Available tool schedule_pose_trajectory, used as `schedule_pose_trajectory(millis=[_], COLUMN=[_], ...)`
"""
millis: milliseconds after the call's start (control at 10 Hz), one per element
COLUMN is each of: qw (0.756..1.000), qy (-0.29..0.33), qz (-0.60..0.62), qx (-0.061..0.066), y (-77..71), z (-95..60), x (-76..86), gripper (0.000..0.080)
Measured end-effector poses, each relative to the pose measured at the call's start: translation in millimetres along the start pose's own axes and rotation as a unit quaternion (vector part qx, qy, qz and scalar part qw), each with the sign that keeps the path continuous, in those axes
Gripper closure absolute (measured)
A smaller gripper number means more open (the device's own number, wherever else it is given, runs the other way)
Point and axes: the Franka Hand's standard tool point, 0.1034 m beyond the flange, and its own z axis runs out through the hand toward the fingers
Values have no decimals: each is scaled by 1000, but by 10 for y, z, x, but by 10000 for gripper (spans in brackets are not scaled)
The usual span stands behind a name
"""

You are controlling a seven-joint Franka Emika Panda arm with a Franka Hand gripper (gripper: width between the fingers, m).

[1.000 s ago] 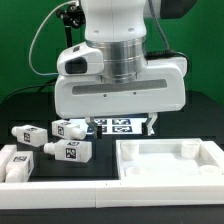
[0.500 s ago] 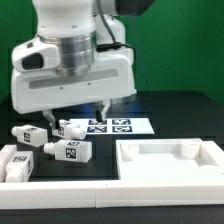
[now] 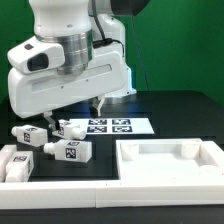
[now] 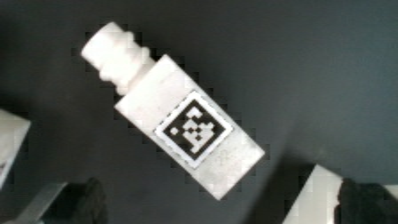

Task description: Assemble one leg

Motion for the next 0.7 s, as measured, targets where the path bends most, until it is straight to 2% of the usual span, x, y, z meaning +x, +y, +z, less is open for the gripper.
schedule_pose_trajectory(millis=[100,200,300,400,500,700], qw=[999,996,991,992,992,992], qy=[-4,-10,2,-1,-5,-5], qz=[-44,-73,-109,-104,-101,-103], qx=[-19,-51,-78,-76,-76,-76], y=[107,210,274,290,268,269], z=[33,51,87,120,121,126], x=[-129,-360,-602,-738,-685,-688], gripper=[151,151,151,151,151,151])
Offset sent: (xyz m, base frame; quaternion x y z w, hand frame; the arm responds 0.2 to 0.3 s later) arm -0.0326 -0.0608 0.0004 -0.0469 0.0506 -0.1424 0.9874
